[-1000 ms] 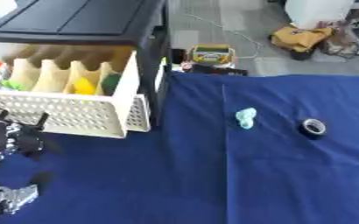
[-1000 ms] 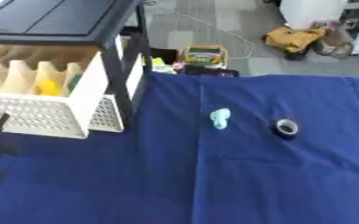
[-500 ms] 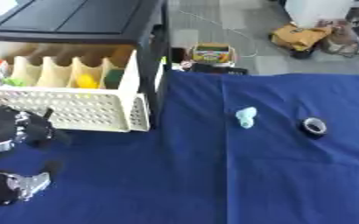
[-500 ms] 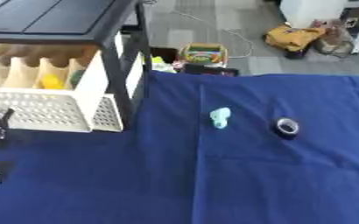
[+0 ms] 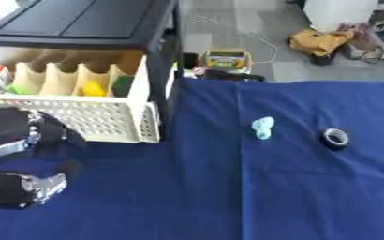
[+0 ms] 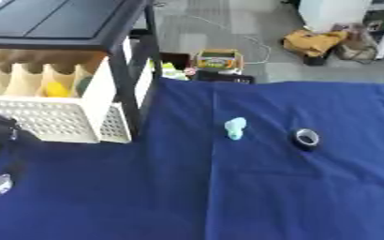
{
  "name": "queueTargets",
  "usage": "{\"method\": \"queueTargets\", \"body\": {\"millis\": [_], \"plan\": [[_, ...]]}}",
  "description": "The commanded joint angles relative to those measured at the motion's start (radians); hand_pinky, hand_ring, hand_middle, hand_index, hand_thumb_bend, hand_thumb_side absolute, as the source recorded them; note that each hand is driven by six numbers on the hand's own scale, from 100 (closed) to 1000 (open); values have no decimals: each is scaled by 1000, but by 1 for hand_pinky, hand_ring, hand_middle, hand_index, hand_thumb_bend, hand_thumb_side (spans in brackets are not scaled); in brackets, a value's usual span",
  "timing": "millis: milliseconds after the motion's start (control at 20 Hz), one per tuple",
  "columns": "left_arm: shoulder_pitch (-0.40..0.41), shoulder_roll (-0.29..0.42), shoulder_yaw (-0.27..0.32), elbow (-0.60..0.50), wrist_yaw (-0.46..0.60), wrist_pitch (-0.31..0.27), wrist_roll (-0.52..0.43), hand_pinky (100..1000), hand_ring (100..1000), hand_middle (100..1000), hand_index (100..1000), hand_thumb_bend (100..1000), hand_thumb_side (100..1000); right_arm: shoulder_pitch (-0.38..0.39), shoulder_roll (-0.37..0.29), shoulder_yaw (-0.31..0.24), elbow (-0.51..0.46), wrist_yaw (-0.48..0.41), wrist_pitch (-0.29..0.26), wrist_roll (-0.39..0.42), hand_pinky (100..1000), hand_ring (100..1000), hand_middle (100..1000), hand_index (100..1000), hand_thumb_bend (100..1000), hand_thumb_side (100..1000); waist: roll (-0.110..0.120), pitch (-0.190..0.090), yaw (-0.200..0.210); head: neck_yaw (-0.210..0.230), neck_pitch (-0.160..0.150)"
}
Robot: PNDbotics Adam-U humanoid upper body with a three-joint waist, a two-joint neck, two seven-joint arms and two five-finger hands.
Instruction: Pick up objects from table and place into drawer.
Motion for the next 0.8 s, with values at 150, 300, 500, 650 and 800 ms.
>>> {"method": "queueTargets", "body": {"millis": [150,300,500,650,800], "plan": [[-43,-8,4,47,-21,-1,55,929,577,550,859,100,804,-9,-18,-12,-16,2,2,0,542,688,456,736,100,941,0,-16,-7,-9,-20],[-57,-23,-5,70,-23,-4,92,939,580,561,871,100,812,-9,-16,-11,-16,3,2,1,542,687,455,735,100,941,0,-14,-9,-10,-26],[-74,-40,-18,100,-24,-9,119,944,581,568,873,100,811,-10,-14,-11,-16,3,3,2,542,686,453,734,100,940,0,-11,-12,-10,-31],[-83,-49,-20,117,-29,-12,130,949,585,575,877,100,803,-9,-10,-12,-16,3,4,1,542,682,452,733,100,940,0,-9,-13,-9,-33],[-90,-54,-21,130,-37,-11,142,952,590,582,878,100,799,-8,-6,-12,-16,4,6,1,542,681,451,732,100,940,0,-6,-14,-8,-35]]}}
